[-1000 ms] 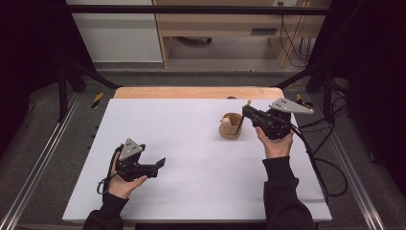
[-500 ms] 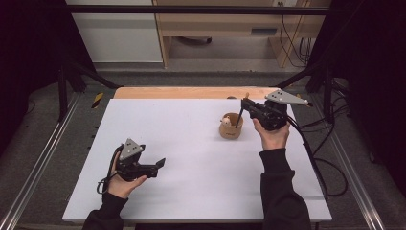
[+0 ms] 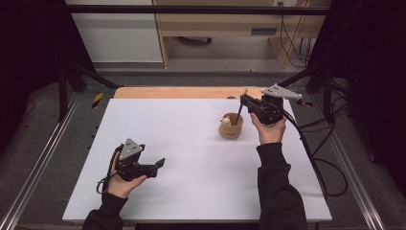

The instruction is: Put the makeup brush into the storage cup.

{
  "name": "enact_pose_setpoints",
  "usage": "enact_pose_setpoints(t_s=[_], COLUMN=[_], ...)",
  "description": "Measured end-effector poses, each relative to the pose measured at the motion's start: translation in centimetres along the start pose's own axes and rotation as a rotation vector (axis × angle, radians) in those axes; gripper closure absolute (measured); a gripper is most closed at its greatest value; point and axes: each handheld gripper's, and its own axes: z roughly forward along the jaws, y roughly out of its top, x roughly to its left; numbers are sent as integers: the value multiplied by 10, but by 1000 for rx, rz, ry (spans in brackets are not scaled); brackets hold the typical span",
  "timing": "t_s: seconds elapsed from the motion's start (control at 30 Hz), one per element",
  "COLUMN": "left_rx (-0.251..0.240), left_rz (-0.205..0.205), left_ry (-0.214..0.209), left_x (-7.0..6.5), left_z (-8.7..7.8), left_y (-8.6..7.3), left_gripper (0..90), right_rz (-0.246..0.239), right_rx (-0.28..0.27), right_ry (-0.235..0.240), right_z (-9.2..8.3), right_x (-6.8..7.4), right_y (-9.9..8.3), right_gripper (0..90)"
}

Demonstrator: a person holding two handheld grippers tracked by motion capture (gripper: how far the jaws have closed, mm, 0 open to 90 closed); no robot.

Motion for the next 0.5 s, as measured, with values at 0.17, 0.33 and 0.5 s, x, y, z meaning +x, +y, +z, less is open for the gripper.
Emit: enact_pose_setpoints(t_s=[0.17, 0.33, 0.5], left_rx=[1, 1, 2], left_rz=[3, 1, 5], left_ry=[-1, -2, -4], left_x=[0, 1, 0], left_z=[0, 0, 0], left_y=[0, 0, 0], left_gripper=[88, 88, 87], right_rz=[6, 2, 9], right_rx=[8, 11, 20], right_ry=[-16, -34, -44], right_z=[5, 11, 17], right_x=[-3, -7, -9], right_y=[0, -1, -3], right_gripper=[840, 840, 840])
